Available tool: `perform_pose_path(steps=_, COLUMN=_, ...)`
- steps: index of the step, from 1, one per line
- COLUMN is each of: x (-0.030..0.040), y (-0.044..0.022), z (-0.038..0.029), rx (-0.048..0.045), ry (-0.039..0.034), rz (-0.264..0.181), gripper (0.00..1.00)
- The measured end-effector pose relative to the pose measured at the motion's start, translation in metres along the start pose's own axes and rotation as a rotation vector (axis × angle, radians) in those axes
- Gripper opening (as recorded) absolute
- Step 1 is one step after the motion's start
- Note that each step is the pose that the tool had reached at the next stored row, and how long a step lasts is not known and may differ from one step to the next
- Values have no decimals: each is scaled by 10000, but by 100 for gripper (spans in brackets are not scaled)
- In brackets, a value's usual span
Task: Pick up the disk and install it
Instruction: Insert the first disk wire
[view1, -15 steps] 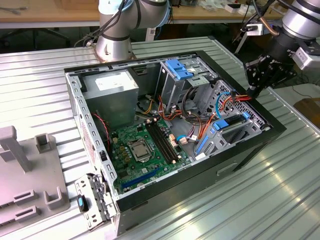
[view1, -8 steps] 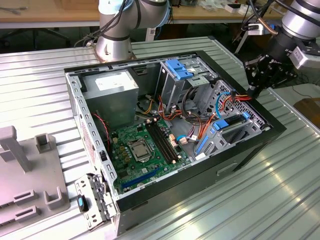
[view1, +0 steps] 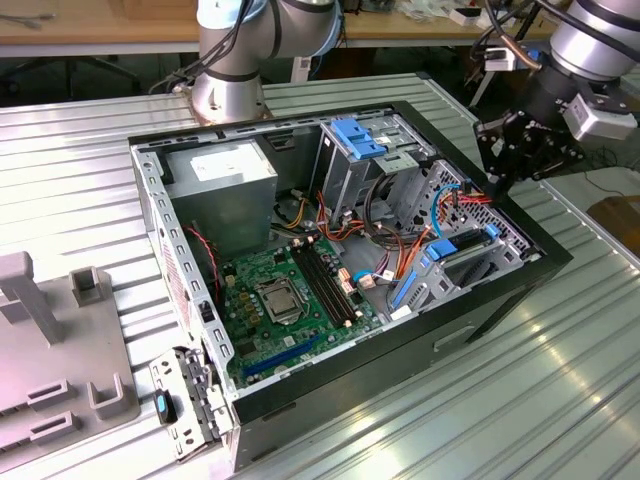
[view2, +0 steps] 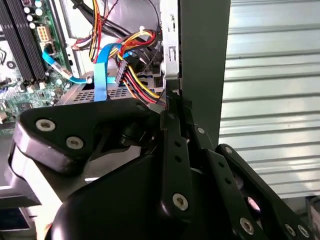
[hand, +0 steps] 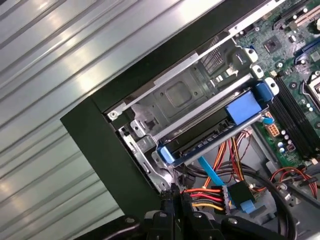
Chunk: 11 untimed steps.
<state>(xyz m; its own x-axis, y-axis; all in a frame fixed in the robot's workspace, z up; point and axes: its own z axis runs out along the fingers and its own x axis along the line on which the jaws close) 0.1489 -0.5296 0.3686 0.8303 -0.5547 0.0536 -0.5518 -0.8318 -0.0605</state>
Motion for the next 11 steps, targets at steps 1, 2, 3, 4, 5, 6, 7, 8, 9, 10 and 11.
perform_pose_path(steps=1, x=0, y=0, z=3, rx=-17, ry=19, rz=301, gripper=17)
perform_pose_path(steps=2, x=-1, y=0, z=5, rx=-31, ry=35, rz=545, gripper=17)
perform_pose_path(steps=3, x=-1, y=0, z=8, rx=-45, ry=51, rz=815, gripper=17)
perform_pose_path(steps=4, x=-1, y=1, z=10, rx=-53, ry=60, rz=970, gripper=17)
perform_pose_path(steps=5, x=-1, y=1, z=11, rx=-62, ry=70, rz=1135, gripper=17)
perform_pose_path(steps=6, x=-1, y=1, z=14, rx=-74, ry=83, rz=1354, gripper=17)
perform_pose_path(steps=7, x=-1, y=1, z=15, rx=-84, ry=94, rz=1524, gripper=17)
perform_pose_path(steps=8, x=-1, y=1, z=17, rx=-95, ry=107, rz=1743, gripper=17)
perform_pose_path(steps=9, x=-1, y=1, z=18, rx=-103, ry=115, rz=1884, gripper=17)
perform_pose_path(steps=10, x=-2, y=1, z=19, rx=-114, ry=128, rz=2087, gripper=17)
perform_pose_path(steps=11, x=-2, y=1, z=20, rx=-122, ry=137, rz=2241, gripper=17)
